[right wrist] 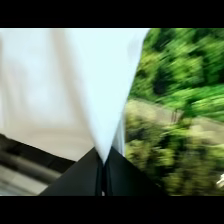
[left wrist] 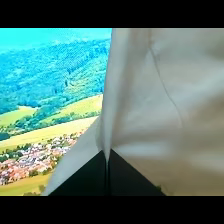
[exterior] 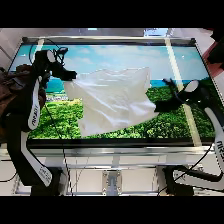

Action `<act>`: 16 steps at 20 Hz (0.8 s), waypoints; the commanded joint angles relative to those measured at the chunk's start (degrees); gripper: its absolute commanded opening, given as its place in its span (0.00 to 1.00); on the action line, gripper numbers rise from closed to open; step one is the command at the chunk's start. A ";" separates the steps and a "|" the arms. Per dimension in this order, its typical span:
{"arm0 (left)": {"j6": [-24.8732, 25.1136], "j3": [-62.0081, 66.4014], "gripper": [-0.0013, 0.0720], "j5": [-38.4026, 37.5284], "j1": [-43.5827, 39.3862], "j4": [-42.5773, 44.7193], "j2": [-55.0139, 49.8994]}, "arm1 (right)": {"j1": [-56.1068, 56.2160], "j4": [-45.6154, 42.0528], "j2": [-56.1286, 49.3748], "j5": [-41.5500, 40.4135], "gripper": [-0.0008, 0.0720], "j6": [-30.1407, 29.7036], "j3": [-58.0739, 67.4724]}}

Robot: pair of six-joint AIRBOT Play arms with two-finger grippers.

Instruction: Fold the shirts.

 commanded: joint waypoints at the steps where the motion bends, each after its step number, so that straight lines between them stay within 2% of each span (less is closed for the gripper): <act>1: 3.61 1.49 0.03 -12.13 0.04 -2.86 9.66 | -2.64 -12.98 4.26 1.11 0.04 2.34 15.93; 3: 7.26 1.44 0.03 -18.01 0.02 -10.05 17.07 | -2.71 -18.51 4.31 -1.40 0.04 2.80 28.06; 5: 8.96 1.44 0.03 -19.02 0.00 -19.06 25.20 | -2.58 -17.84 4.28 -7.08 0.04 2.69 37.16; 7: 8.92 1.44 0.03 -18.88 -0.02 -23.87 32.57 | -2.45 -16.76 4.17 -13.64 0.04 2.99 44.35; 10: 6.34 -1.22 0.03 -18.95 -3.08 -23.12 41.18 | -2.40 -10.91 2.84 -20.24 0.04 3.80 48.59; 12: 4.74 -7.76 0.03 -18.84 -7.39 -19.39 44.37 | -1.66 -4.52 -0.13 -21.51 0.04 3.78 48.39; 14: 0.44 -19.45 0.03 -17.44 -12.09 -12.61 44.94 | 0.90 -1.60 -6.03 -20.39 0.04 4.02 48.33; 16: -2.23 -35.50 0.03 -10.10 -15.96 -9.42 44.94 | 4.50 -0.85 -13.22 -18.58 0.04 4.35 46.69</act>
